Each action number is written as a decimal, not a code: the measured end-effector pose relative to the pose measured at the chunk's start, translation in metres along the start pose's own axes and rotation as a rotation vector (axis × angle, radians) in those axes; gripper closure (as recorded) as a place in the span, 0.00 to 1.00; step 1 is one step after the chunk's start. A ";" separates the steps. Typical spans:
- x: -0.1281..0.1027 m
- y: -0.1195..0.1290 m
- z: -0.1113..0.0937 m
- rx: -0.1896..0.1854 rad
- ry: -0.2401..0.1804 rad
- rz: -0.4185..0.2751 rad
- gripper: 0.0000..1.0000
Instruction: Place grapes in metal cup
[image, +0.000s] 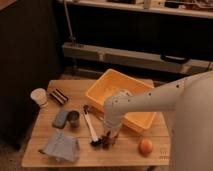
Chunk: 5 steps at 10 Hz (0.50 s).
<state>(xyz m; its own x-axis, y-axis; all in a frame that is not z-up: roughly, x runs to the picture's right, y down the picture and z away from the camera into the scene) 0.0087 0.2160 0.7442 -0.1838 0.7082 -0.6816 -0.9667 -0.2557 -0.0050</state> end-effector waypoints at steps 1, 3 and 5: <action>-0.001 0.004 -0.019 -0.017 -0.030 -0.006 1.00; -0.002 0.021 -0.072 -0.061 -0.116 -0.038 1.00; -0.005 0.050 -0.113 -0.107 -0.177 -0.093 1.00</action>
<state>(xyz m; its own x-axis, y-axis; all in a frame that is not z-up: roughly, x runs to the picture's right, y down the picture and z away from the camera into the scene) -0.0180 0.1248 0.6647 -0.1318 0.8342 -0.5355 -0.9585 -0.2451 -0.1459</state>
